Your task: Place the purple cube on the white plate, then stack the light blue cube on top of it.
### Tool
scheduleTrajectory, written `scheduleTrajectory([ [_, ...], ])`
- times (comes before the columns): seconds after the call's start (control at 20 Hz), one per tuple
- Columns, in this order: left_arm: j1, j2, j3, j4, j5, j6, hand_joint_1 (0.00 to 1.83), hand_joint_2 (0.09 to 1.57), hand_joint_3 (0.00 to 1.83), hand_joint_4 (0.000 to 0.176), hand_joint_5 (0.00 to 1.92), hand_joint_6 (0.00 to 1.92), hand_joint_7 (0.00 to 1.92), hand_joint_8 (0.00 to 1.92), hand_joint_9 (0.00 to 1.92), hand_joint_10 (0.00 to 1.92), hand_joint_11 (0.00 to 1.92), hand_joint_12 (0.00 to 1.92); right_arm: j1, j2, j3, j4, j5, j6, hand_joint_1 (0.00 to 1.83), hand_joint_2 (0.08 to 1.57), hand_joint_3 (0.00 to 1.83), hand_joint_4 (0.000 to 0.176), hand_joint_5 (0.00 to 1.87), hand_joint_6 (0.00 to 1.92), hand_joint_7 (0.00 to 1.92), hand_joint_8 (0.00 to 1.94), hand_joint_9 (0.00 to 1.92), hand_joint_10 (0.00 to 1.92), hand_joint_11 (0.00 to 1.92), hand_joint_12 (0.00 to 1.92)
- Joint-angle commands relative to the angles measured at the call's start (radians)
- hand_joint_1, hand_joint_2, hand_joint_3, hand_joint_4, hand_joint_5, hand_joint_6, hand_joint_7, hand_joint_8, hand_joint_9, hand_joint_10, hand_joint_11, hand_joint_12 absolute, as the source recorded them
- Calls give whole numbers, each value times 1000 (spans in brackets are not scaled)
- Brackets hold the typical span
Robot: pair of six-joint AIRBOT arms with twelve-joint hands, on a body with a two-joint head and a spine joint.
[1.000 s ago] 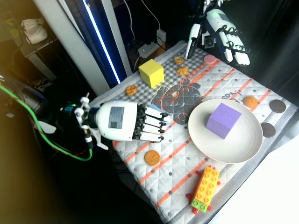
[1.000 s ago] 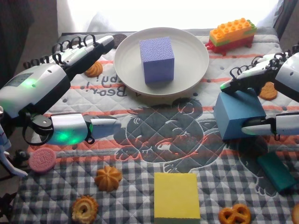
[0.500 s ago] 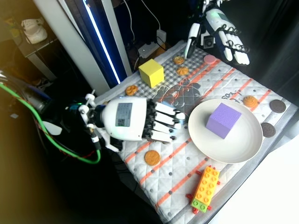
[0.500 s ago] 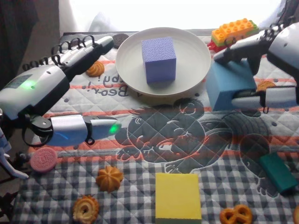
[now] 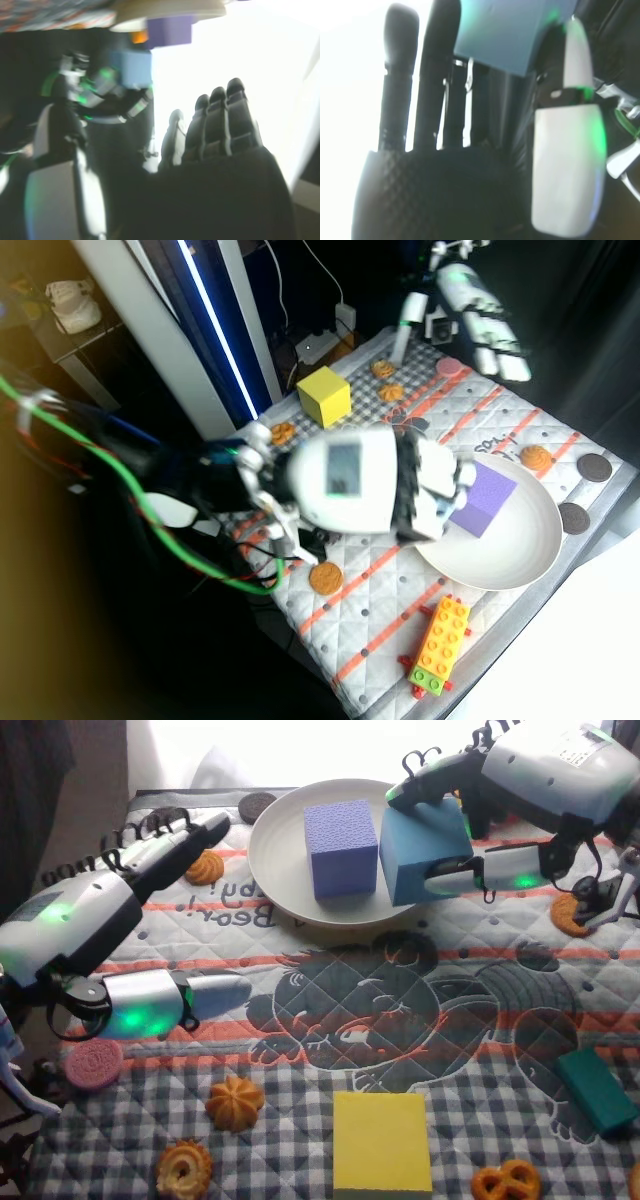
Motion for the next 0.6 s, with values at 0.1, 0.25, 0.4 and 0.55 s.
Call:
scheduleTrajectory([
  [0.1, -7, 5, -2, 26, -112, -8, 638, 941, 3, 176, 23, 1, 0, 0, 0, 0, 0, 0, 21, 9, 8, 34, 137, 3, 1348, 1076, 0, 0, 945, 1009, 1114, 734, 1063, 997, 804, 1311],
  [0.25, -6, 5, -2, 22, -111, -8, 653, 939, 0, 176, 24, 3, 0, 0, 0, 0, 0, 0, 24, 9, 8, 34, 137, 3, 1370, 1091, 0, 0, 931, 1106, 1081, 761, 969, 1063, 708, 1180],
  [0.4, -5, 5, -2, 21, -111, -8, 655, 935, 0, 176, 26, 2, 0, 0, 0, 0, 0, 0, 24, 9, 9, 34, 136, 3, 1374, 1084, 0, 0, 948, 1069, 1092, 748, 982, 1067, 723, 1177],
  [0.55, -3, 4, -2, 18, -111, -8, 671, 935, 0, 176, 19, 1, 0, 0, 0, 0, 0, 0, 31, 9, 10, 34, 136, 3, 1380, 1091, 0, 0, 922, 1136, 1077, 757, 972, 1026, 659, 1069],
])
